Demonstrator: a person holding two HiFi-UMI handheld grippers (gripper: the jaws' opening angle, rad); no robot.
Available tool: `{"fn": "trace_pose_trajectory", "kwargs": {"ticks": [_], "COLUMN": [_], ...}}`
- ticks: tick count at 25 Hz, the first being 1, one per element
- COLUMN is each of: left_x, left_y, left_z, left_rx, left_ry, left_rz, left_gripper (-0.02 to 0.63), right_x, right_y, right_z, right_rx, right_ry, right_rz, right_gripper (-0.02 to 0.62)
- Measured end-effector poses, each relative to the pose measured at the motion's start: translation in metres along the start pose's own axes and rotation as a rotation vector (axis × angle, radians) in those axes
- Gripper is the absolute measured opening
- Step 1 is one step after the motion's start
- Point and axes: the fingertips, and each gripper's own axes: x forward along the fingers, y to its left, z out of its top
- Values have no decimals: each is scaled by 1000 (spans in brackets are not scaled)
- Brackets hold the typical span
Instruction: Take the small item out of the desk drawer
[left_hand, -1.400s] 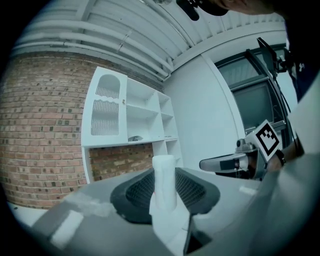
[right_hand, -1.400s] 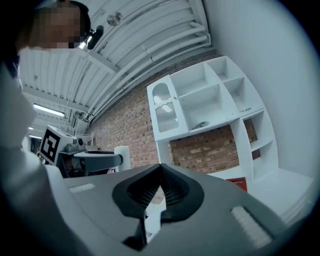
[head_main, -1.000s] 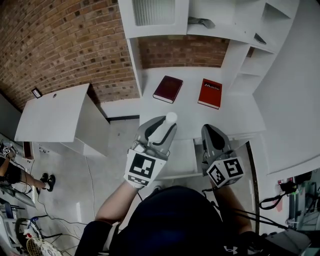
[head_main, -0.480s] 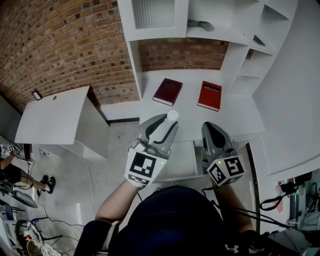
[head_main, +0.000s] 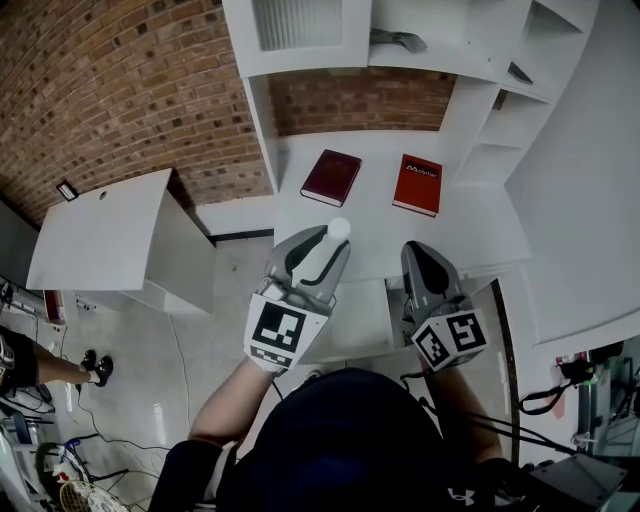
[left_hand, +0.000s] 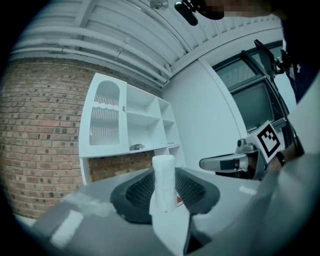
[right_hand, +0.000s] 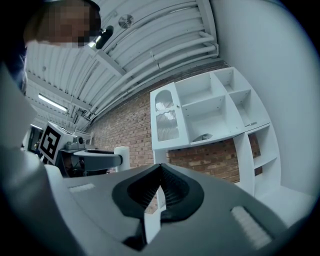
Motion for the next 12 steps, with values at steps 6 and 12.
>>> {"fn": "trace_pose_trajectory", "kwargs": {"ticks": [6, 12], "left_x": [12, 22], "left_y": [4, 8], "left_z": [-6, -14], "left_rx": [-3, -11], "left_ry": [6, 17], "left_rz": [-6, -18], "left_gripper": [138, 138], "right_x": [9, 16], "right_y": [-4, -11], "right_z": [-3, -8], "right_rx": [-39, -36], "right_ry": [-5, -4], "right_rz": [11, 9], "right_gripper": [2, 2]}}
